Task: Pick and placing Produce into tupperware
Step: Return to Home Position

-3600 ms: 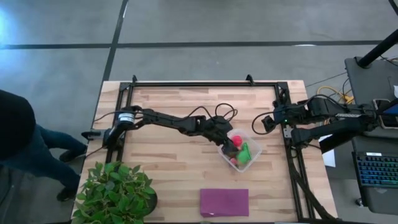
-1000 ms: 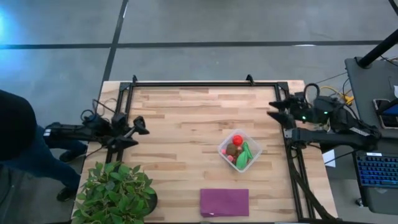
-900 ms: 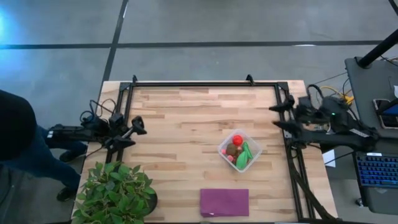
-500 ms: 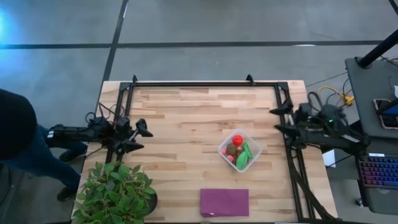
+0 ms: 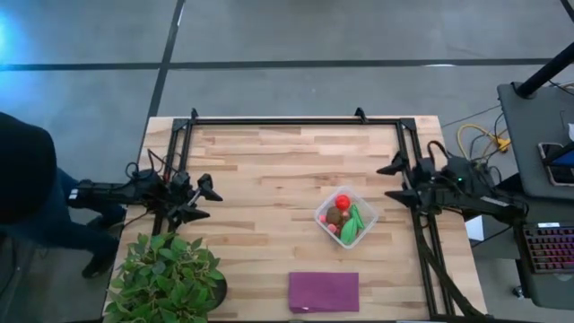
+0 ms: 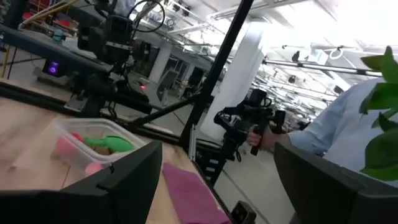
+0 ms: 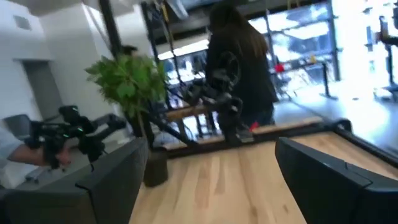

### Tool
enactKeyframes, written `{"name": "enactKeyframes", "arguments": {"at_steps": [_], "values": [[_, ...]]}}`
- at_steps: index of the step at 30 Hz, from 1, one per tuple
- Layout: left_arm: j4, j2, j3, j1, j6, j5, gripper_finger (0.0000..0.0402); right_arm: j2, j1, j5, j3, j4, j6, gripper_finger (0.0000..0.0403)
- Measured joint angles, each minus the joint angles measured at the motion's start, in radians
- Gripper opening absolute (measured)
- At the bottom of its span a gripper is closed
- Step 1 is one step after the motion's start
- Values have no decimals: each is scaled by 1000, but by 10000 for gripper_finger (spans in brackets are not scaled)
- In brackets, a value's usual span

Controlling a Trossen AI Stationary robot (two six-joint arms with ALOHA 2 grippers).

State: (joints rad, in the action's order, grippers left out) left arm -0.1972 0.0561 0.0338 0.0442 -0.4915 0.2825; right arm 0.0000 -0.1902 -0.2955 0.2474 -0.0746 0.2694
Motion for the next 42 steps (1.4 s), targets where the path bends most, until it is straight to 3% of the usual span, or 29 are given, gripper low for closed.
{"name": "enactKeyframes", "arguments": {"at_steps": [8,19,29,42], "values": [[-4,39,0,0,1,1,295,-1,0,-143,-44,12,7,345],[-3,78,-1,0,1,1,295,0,0,-219,-139,7,2,345],[-3,106,-1,0,1,1,295,0,0,-227,-217,124,72,345],[-3,119,-1,0,1,1,295,68,0,-201,-229,117,73,345]]}}
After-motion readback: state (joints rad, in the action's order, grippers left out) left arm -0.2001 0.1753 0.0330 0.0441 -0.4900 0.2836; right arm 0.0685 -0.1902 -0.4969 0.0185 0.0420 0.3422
